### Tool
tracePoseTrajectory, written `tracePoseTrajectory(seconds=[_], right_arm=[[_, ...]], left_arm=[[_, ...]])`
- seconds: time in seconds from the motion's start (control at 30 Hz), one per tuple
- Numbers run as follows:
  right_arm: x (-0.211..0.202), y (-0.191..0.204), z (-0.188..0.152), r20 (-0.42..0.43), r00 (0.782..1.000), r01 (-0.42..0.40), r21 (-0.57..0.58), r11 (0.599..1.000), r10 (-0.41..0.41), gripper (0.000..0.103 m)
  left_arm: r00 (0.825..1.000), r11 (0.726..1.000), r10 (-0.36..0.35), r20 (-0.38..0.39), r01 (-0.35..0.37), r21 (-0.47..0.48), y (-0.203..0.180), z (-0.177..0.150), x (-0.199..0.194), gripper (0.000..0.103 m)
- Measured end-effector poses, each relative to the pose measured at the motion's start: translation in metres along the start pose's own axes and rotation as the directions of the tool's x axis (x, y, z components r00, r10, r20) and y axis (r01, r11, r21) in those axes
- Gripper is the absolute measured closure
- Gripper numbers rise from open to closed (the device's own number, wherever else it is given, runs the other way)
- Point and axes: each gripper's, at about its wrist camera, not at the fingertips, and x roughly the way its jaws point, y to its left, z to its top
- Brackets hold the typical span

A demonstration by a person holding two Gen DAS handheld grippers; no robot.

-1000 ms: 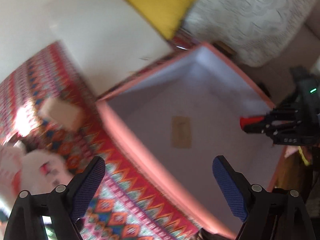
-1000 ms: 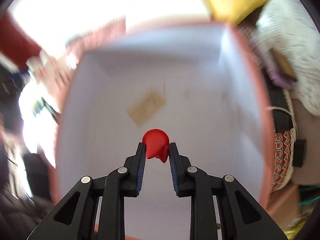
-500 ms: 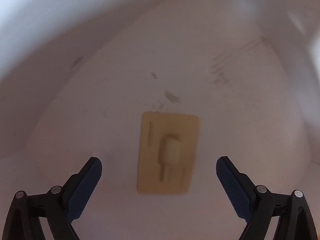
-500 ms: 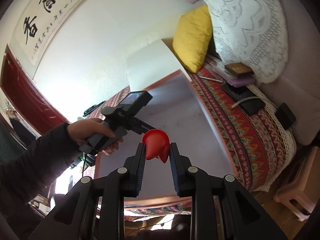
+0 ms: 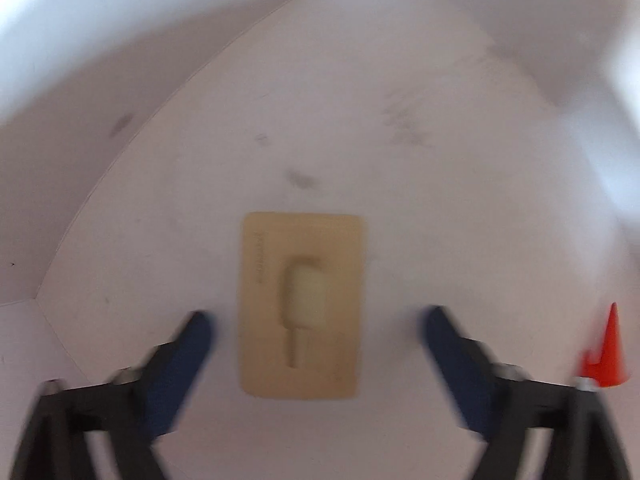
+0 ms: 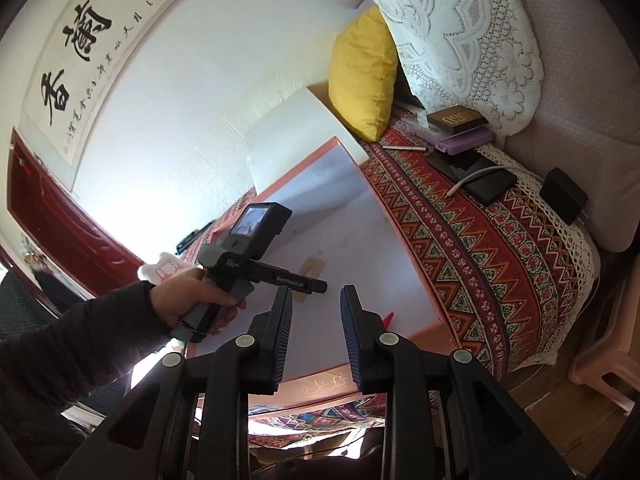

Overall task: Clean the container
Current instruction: 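Grasp the beige cardboard insert with the left gripper while the right holds the funnel, then carry the insert and funnel to the bed and release them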

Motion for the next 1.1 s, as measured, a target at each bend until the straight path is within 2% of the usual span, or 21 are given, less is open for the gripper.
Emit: tracePoseTrajectory(seconds=[0.03, 0.07, 0.1, 0.13, 0.17, 0.3, 0.4, 0.47, 0.5, 0.57, 0.67, 0.77, 0.87, 0.9, 0.93, 0.97, 1.0, 1.03, 1.1], right_arm=[[0.001, 0.0, -0.001, 0.0, 1.0, -0.004, -0.002, 1.0, 0.004, 0.075], [0.002, 0.0, -0.002, -0.001, 1.0, -0.009, -0.004, 1.0, 0.009, 0.075], [0.005, 0.002, -0.002, -0.005, 1.0, -0.012, -0.01, 1.0, 0.012, 0.075], [0.008, 0.005, -0.003, -0.01, 1.0, -0.015, -0.016, 1.0, 0.014, 0.075], [0.011, 0.007, -0.004, -0.015, 1.0, -0.017, -0.023, 1.0, 0.017, 0.075], [0.02, 0.022, 0.001, -0.045, 0.999, -0.028, -0.056, 0.998, 0.025, 0.075], [0.054, 0.038, 0.013, -0.178, 0.984, -0.018, -0.155, 0.988, -0.01, 0.074], [0.077, 0.049, 0.022, -0.265, 0.963, -0.019, -0.223, 0.975, -0.042, 0.064], [0.096, 0.056, 0.024, -0.334, 0.937, 0.002, -0.287, 0.958, -0.102, 0.054], [0.141, 0.065, 0.024, -0.467, 0.851, 0.031, -0.41, 0.912, -0.239, 0.052], [0.206, 0.072, 0.013, -0.605, 0.676, 0.017, -0.558, 0.83, -0.42, 0.052], [0.261, 0.074, -0.013, -0.661, 0.485, -0.05, -0.675, 0.736, -0.573, 0.049], [0.299, 0.062, -0.039, -0.646, 0.336, -0.096, -0.747, 0.657, -0.685, 0.046], [0.305, 0.057, -0.04, -0.648, 0.314, -0.096, -0.748, 0.656, -0.693, 0.046], [0.311, 0.052, -0.041, -0.652, 0.296, -0.093, -0.747, 0.658, -0.698, 0.038], [0.316, 0.047, -0.041, -0.655, 0.277, -0.091, -0.746, 0.66, -0.703, 0.038], [0.315, 0.047, -0.035, -0.67, 0.289, -0.07, -0.727, 0.683, -0.684, 0.046], [0.313, 0.047, -0.029, -0.684, 0.306, -0.047, -0.705, 0.707, -0.662, 0.069], [0.305, 0.047, -0.023, -0.686, 0.321, -0.018, -0.693, 0.72, -0.653, 0.068]], left_arm=[[1.0, 1.0, -0.013, 0.006, 0.013, 0.014, -0.005, -0.002, -0.003, 0.058], [1.0, 0.999, -0.025, 0.012, 0.025, 0.028, -0.01, -0.003, -0.006, 0.073], [0.999, 0.998, -0.038, 0.017, 0.038, 0.042, -0.015, -0.005, -0.009, 0.087], [0.996, 0.996, -0.083, 0.009, 0.083, 0.033, -0.017, -0.006, -0.009, 0.094], [0.991, 0.991, -0.13, 0.0, 0.13, 0.021, -0.018, -0.006, -0.01, 0.094], [0.985, 0.985, -0.172, 0.009, 0.172, 0.02, -0.02, -0.01, -0.015, 0.095], [0.973, 0.974, -0.228, 0.044, 0.228, -0.01, -0.007, -0.01, -0.033, 0.095], [0.956, 0.958, -0.281, 0.081, 0.284, -0.03, 0.007, -0.013, -0.054, 0.095], [0.946, 0.949, -0.309, 0.103, 0.314, -0.038, 0.015, -0.016, -0.067, 0.095], [0.92, 0.927, -0.361, 0.153, 0.372, -0.048, 0.033, -0.026, -0.093, 0.095], [0.879, 0.899, -0.412, 0.241, 0.434, -0.048, 0.062, -0.056, -0.13, 0.095], [0.836, 0.877, -0.439, 0.329, 0.479, -0.047, 0.088, -0.097, -0.153, 0.095], [0.808, 0.865, -0.436, 0.397, 0.498, -0.064, 0.12, -0.13, -0.181, 0.094], [0.803, 0.862, -0.429, 0.414, 0.501, -0.077, 0.128, -0.141, -0.184, 0.094], [0.798, 0.86, -0.421, 0.431, 0.503, -0.09, 0.135, -0.152, -0.187, 0.094], [0.792, 0.854, -0.416, 0.446, 0.509, -0.109, 0.146, -0.166, -0.189, 0.094], [0.787, 0.847, -0.41, 0.462, 0.516, -0.127, 0.157, -0.179, -0.191, 0.094], [0.781, 0.84, -0.403, 0.477, 0.522, -0.145, 0.167, -0.193, -0.192, 0.094], [0.768, 0.82, -0.398, 0.502, 0.544, -0.181, 0.187, -0.22, -0.189, 0.094]])
